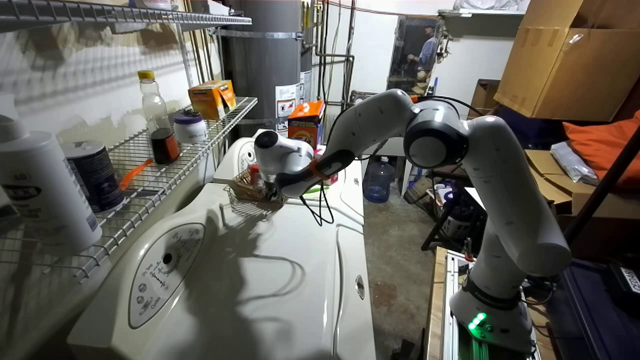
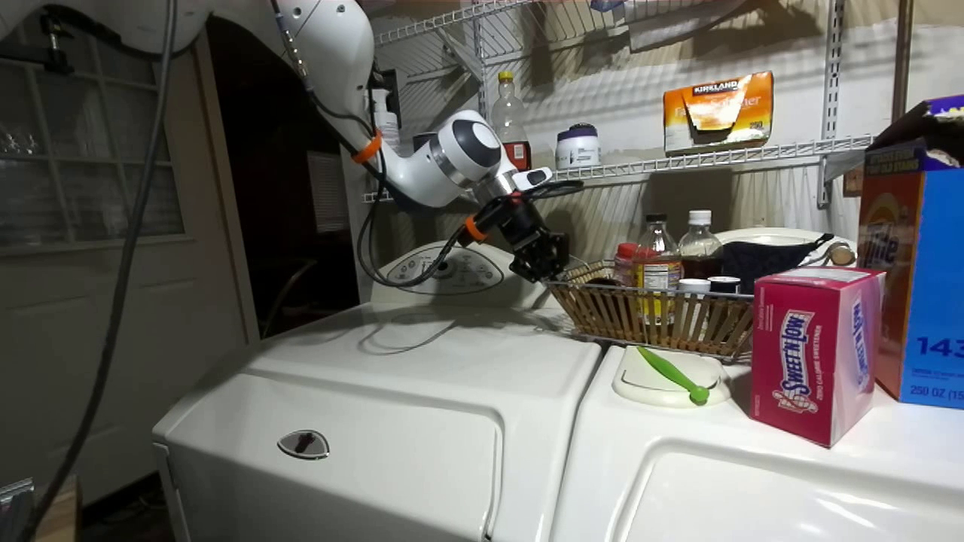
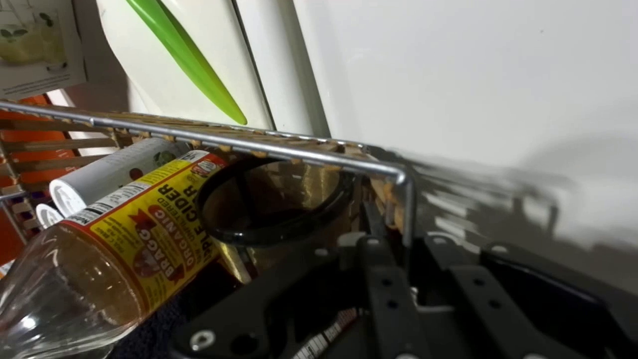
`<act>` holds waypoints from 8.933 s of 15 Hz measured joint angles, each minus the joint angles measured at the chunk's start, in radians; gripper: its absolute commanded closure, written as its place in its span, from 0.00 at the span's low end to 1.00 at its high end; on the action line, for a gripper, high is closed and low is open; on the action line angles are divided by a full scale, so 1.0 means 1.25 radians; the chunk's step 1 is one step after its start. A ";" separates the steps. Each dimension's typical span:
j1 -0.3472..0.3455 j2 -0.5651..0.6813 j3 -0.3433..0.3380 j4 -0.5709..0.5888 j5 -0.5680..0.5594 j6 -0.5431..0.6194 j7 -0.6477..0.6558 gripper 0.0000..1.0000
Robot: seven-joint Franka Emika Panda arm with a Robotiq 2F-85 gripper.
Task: Move the basket to the left
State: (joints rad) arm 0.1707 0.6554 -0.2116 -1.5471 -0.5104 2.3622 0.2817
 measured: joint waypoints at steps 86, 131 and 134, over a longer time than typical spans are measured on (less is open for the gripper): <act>0.370 -0.020 0.378 -0.061 -0.389 -0.453 0.527 0.97; 0.347 -0.412 0.419 -0.320 0.123 -0.249 0.345 0.00; 0.318 -0.508 0.428 -0.448 0.171 -0.215 0.300 0.00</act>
State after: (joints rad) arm 0.5676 0.0201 0.3229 -2.1072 -0.2972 2.0935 0.6571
